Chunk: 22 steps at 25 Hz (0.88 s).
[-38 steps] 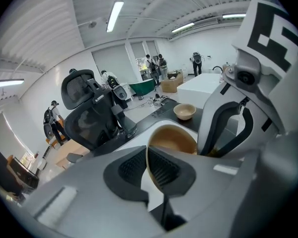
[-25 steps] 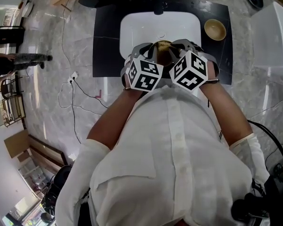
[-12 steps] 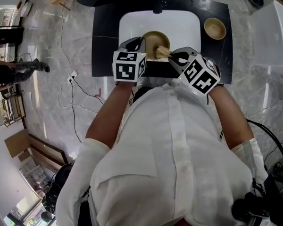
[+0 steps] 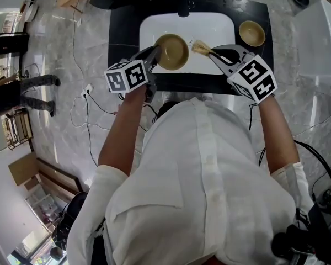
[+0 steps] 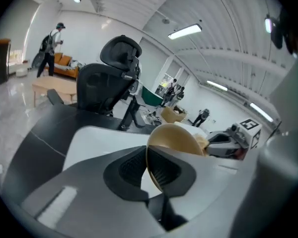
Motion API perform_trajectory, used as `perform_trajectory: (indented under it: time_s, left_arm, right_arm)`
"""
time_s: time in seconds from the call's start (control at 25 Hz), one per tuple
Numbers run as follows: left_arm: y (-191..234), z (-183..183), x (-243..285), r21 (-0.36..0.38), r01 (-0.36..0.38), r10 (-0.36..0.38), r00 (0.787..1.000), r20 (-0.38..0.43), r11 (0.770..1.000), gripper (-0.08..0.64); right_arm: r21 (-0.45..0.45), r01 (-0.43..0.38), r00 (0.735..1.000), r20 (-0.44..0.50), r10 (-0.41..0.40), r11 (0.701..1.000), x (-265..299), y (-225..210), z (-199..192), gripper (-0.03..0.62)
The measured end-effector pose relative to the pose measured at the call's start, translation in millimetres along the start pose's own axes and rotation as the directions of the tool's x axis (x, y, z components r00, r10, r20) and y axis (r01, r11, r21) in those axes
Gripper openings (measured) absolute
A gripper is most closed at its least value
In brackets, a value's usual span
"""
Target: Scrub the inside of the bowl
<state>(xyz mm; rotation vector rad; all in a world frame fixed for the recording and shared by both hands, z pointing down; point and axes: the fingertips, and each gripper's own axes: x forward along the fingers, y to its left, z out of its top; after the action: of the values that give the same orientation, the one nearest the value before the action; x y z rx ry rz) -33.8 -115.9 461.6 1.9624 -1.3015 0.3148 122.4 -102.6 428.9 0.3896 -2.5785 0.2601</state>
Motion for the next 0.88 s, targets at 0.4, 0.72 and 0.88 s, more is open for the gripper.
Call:
perform_trajectory:
  time_s: [0.4,0.72,0.88]
  left_arm:
    - [-69.9,-5.1,-6.2,-0.136,0.519,-0.522,0.853,0.011,0.844,0.015]
    - [-80.8,-5.0,-8.1,-0.237,0.631,-0.638,0.768,0.055,0.739,0.017]
    - [-70.8,-9.2,-4.6,-0.259,0.617,-0.626,0.778,0.054,0.743,0.017]
  right_arm:
    - [0.131,-0.138,0.969,0.221,0.107,0.982,6.5,-9.3,39.6,0.026]
    - [0.125,-0.297,0.909,0.340,0.240,0.947,-4.5,11.3,61.5,0.026]
    - [0.079,-0.331,0.879,0.388,0.277,0.940,-18.2,18.0,70.8,0.026]
